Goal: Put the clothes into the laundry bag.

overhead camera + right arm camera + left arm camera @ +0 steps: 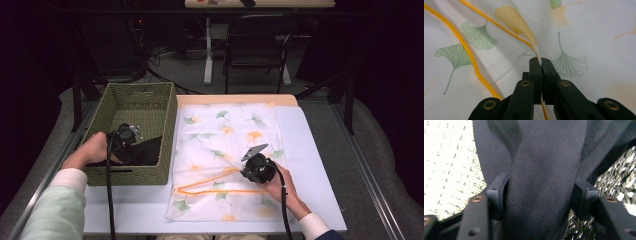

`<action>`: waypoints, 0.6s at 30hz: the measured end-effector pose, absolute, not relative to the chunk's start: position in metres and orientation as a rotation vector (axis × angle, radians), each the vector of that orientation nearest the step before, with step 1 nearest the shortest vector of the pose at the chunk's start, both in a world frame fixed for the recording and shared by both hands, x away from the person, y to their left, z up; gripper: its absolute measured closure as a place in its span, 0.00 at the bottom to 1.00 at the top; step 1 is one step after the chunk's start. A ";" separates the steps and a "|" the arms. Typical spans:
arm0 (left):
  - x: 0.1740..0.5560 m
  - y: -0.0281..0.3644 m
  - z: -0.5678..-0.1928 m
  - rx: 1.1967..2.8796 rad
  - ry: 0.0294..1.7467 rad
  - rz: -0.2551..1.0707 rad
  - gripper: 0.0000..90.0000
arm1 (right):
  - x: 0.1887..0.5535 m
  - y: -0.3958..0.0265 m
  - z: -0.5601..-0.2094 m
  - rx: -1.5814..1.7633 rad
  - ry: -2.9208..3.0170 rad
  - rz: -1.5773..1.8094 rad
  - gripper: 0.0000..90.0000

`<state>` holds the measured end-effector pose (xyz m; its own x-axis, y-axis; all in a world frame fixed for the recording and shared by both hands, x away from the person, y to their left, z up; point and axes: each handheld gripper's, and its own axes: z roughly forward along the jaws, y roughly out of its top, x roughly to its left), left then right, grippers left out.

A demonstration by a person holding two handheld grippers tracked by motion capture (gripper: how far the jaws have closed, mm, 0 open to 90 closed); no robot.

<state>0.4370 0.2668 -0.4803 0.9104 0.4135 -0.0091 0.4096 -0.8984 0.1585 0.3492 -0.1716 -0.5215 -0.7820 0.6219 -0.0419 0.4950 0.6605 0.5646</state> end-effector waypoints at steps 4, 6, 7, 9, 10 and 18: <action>0.433 0.270 -0.480 2.888 0.599 0.072 0.65 | 0.349 -0.171 -0.522 0.901 2.647 0.794 0.98; 0.431 0.271 -0.479 2.875 0.594 0.095 0.69 | 0.349 -0.171 -0.521 0.905 2.642 0.796 0.98; 0.429 0.272 -0.478 2.875 0.588 0.110 0.70 | 0.349 -0.171 -0.521 0.906 2.641 0.797 0.98; 0.427 0.272 -0.474 2.877 0.569 0.129 0.71 | 0.349 -0.172 -0.521 0.899 2.639 0.800 0.98; 0.427 0.273 -0.472 2.871 0.570 0.133 0.72 | 0.348 -0.172 -0.520 0.899 2.637 0.799 0.98; 0.424 0.279 -0.468 2.836 0.572 0.139 0.72 | 0.349 -0.173 -0.520 0.897 2.637 0.805 0.98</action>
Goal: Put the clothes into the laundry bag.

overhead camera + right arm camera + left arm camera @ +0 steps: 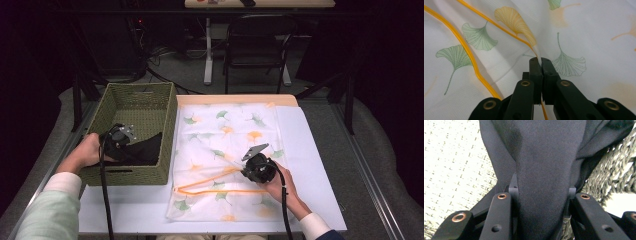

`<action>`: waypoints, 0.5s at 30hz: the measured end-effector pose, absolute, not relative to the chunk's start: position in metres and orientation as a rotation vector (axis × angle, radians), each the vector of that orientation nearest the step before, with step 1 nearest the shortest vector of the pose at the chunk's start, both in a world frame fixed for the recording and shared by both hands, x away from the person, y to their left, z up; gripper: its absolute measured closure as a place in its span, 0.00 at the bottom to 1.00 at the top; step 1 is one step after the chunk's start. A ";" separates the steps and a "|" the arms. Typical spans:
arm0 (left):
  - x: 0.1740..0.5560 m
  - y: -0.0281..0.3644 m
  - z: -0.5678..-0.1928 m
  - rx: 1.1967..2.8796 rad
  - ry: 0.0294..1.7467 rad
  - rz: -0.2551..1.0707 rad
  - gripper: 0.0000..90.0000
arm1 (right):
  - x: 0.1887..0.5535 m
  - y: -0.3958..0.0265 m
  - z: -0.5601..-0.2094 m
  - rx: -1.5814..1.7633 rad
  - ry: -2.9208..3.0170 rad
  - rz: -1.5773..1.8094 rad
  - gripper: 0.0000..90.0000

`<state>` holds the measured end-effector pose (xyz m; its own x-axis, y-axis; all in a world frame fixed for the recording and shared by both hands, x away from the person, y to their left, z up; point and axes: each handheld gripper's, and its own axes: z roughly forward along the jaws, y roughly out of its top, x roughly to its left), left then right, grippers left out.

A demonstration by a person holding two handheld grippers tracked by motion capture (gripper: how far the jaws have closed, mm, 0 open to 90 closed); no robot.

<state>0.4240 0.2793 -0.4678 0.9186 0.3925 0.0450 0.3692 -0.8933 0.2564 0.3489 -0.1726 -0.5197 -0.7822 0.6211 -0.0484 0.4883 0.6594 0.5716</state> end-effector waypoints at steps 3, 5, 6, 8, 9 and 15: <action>0.428 0.277 -0.473 2.859 0.585 0.113 0.67 | 0.348 -0.172 -0.520 0.903 2.636 0.801 0.98; 0.431 0.276 -0.477 2.867 0.594 0.102 0.62 | 0.348 -0.171 -0.519 0.903 2.635 0.801 0.98; 0.433 0.275 -0.478 2.872 0.605 0.088 0.58 | 0.348 -0.171 -0.519 0.903 2.635 0.801 0.98; 0.435 0.276 -0.483 2.880 0.624 0.067 0.54 | 0.348 -0.171 -0.519 0.905 2.634 0.800 0.98; 0.436 0.276 -0.485 2.882 0.629 0.059 0.54 | 0.348 -0.172 -0.519 0.900 2.634 0.802 0.98; 0.431 0.279 -0.480 2.857 0.603 0.104 0.71 | 0.348 -0.172 -0.519 0.899 2.631 0.800 0.98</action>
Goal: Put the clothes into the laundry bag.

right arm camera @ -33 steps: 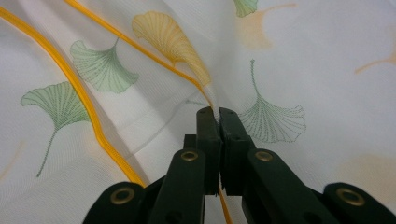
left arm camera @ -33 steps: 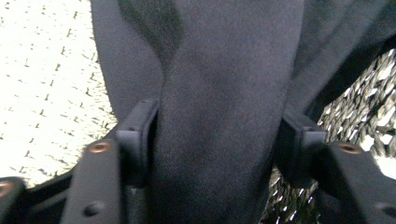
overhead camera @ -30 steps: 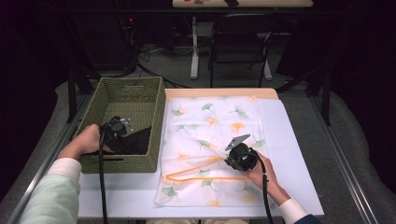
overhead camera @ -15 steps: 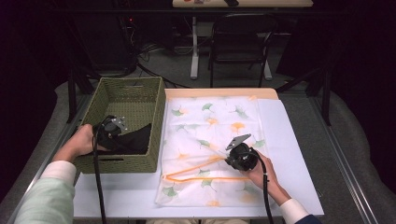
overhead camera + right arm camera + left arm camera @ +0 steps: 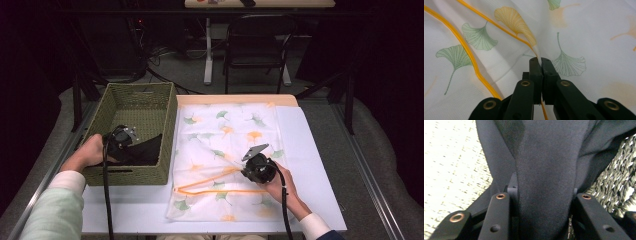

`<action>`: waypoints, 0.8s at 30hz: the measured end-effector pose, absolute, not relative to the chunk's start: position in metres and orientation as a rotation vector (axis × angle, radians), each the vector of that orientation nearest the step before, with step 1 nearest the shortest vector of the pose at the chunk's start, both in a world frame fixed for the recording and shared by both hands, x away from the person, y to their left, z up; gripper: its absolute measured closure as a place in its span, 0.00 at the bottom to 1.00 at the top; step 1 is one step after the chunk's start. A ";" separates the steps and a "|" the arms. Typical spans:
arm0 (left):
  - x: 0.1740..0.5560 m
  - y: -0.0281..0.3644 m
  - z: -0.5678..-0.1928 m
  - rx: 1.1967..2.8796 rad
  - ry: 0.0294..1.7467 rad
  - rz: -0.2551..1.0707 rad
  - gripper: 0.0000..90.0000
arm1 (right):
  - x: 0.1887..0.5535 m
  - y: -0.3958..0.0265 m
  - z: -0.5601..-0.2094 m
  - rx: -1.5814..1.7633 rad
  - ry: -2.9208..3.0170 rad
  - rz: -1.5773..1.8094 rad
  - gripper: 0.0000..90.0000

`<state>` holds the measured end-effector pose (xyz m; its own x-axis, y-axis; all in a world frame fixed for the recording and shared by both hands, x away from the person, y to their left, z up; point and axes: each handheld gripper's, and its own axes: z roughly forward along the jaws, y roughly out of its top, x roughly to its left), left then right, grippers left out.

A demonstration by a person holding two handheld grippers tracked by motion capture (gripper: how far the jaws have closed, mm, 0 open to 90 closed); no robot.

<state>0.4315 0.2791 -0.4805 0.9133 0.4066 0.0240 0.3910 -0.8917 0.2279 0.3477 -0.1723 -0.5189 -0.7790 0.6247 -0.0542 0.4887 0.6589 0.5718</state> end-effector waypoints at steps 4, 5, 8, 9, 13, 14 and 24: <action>0.426 0.283 -0.473 2.826 0.596 0.145 0.72 | 0.348 -0.172 -0.518 0.898 2.630 0.803 0.98; 0.425 0.284 -0.470 2.817 0.596 0.154 0.73 | 0.348 -0.172 -0.518 0.898 2.629 0.804 0.98; 0.421 0.285 -0.460 2.793 0.594 0.188 0.73 | 0.348 -0.172 -0.518 0.899 2.625 0.803 0.98; 0.420 0.286 -0.456 2.788 0.597 0.192 0.73 | 0.347 -0.172 -0.517 0.898 2.624 0.802 0.98; 0.416 0.285 -0.442 2.794 0.580 0.242 0.73 | 0.347 -0.172 -0.517 0.890 2.621 0.800 0.98; 0.415 0.285 -0.439 2.791 0.584 0.246 0.73 | 0.347 -0.172 -0.517 0.890 2.620 0.799 0.98; 0.408 0.287 -0.408 2.778 0.606 0.304 0.73 | 0.346 -0.172 -0.516 0.888 2.622 0.803 0.99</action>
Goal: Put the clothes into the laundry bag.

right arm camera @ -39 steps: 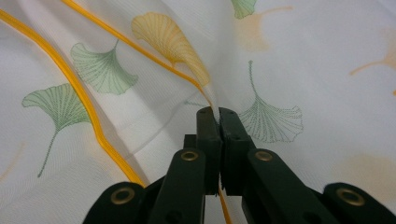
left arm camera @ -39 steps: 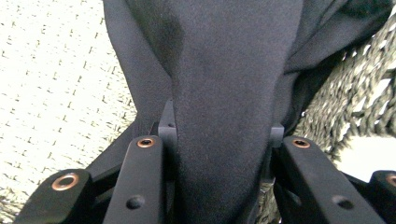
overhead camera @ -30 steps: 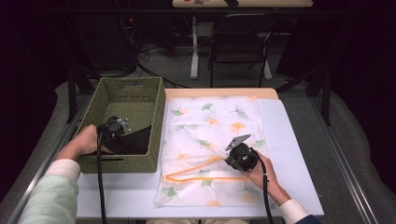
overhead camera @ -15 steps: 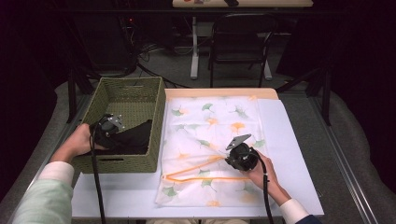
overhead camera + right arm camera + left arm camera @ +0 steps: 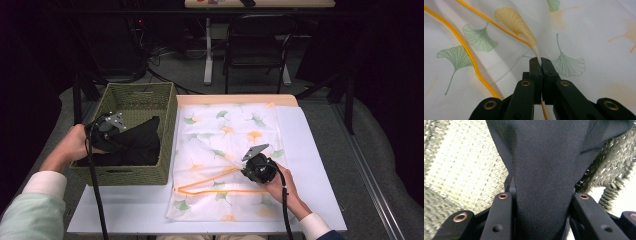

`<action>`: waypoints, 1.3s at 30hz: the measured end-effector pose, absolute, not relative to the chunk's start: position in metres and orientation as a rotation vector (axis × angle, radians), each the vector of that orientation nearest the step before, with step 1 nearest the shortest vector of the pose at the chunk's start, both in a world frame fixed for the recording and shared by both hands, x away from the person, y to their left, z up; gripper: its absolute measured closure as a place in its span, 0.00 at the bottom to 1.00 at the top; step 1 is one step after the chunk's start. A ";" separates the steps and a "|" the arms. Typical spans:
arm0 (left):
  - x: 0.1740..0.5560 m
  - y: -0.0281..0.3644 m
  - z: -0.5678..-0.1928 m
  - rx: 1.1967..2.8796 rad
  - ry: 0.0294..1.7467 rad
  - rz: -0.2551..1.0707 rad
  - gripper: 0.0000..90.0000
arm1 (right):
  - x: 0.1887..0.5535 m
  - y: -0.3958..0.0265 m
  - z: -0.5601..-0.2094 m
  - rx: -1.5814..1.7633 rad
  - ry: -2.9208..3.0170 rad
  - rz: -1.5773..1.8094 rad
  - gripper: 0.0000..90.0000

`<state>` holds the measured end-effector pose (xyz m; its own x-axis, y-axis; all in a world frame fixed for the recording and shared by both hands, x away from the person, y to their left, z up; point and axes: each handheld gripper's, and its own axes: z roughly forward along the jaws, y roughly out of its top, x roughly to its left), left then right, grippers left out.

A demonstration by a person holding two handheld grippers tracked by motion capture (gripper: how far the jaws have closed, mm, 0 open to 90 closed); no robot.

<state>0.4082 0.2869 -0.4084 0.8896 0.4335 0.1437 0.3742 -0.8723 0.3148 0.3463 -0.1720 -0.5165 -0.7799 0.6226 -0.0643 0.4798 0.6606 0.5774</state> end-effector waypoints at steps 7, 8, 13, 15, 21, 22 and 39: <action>0.405 0.285 -0.390 2.784 0.594 0.337 0.73 | 0.346 -0.172 -0.517 0.886 2.622 0.803 0.99; 0.404 0.284 -0.387 2.787 0.598 0.344 0.73 | 0.346 -0.172 -0.517 0.885 2.622 0.802 0.99; 0.400 0.282 -0.374 2.787 0.596 0.364 0.73 | 0.346 -0.172 -0.516 0.884 2.621 0.798 0.99; 0.399 0.281 -0.370 2.785 0.592 0.371 0.73 | 0.346 -0.172 -0.516 0.885 2.618 0.801 0.99; 0.399 0.281 -0.360 2.782 0.612 0.367 0.73 | 0.346 -0.172 -0.516 0.888 2.618 0.799 0.99; 0.399 0.281 -0.360 2.782 0.612 0.367 0.73 | 0.346 -0.172 -0.516 0.888 2.618 0.799 0.99; 0.379 0.261 -0.332 2.796 0.641 0.316 0.73 | 0.346 -0.171 -0.517 0.881 2.621 0.792 0.99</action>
<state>0.3794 0.2611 -0.3323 0.8793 0.4511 0.1526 0.3956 -0.8703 0.2933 0.3461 -0.1714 -0.5167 -0.7804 0.6209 -0.0734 0.4763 0.6665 0.5735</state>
